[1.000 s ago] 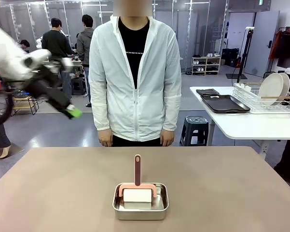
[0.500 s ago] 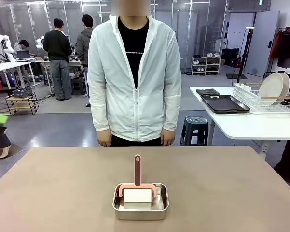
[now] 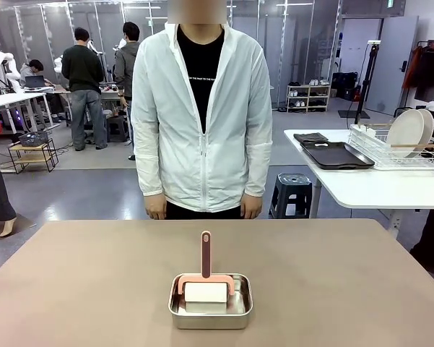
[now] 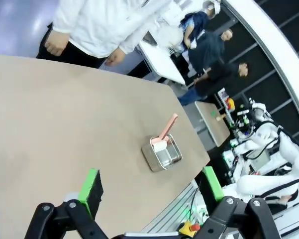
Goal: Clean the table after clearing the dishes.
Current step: Place the Lint Roller back on top of the Airtight Container.
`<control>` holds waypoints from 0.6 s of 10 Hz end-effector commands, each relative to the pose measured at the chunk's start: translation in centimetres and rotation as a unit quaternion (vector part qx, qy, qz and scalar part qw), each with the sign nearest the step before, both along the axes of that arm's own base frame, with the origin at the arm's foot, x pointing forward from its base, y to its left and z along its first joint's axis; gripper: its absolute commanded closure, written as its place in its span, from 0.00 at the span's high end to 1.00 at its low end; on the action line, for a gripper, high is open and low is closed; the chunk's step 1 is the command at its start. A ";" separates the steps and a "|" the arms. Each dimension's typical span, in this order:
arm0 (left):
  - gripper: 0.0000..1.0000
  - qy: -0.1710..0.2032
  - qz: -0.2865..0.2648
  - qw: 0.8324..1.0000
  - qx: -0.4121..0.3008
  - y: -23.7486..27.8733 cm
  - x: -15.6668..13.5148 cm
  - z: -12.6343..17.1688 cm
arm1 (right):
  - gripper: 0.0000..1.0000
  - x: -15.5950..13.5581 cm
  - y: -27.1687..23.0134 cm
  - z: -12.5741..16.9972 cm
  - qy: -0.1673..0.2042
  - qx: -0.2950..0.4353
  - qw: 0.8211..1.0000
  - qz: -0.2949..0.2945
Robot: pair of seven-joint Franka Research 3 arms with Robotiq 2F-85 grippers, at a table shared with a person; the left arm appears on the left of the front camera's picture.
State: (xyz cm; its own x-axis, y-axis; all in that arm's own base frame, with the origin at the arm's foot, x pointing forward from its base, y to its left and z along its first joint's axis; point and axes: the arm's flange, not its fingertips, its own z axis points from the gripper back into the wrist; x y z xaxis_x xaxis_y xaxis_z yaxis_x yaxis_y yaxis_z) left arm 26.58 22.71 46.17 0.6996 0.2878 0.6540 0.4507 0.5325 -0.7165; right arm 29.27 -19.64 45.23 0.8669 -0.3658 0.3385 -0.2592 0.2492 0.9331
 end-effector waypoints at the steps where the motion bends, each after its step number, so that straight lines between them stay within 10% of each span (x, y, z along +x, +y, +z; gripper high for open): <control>1: 1.00 -0.025 0.019 0.999 -0.032 1.5 -1.8 -1.4 | 1.00 -0.1 0.2 0.3 -0.005 -0.001 1.000 0.002; 6: 1.00 -0.001 0.050 0.998 -0.030 3.1 -3.9 -2.1 | 1.00 -0.1 0.2 0.3 -0.005 -0.001 1.000 0.002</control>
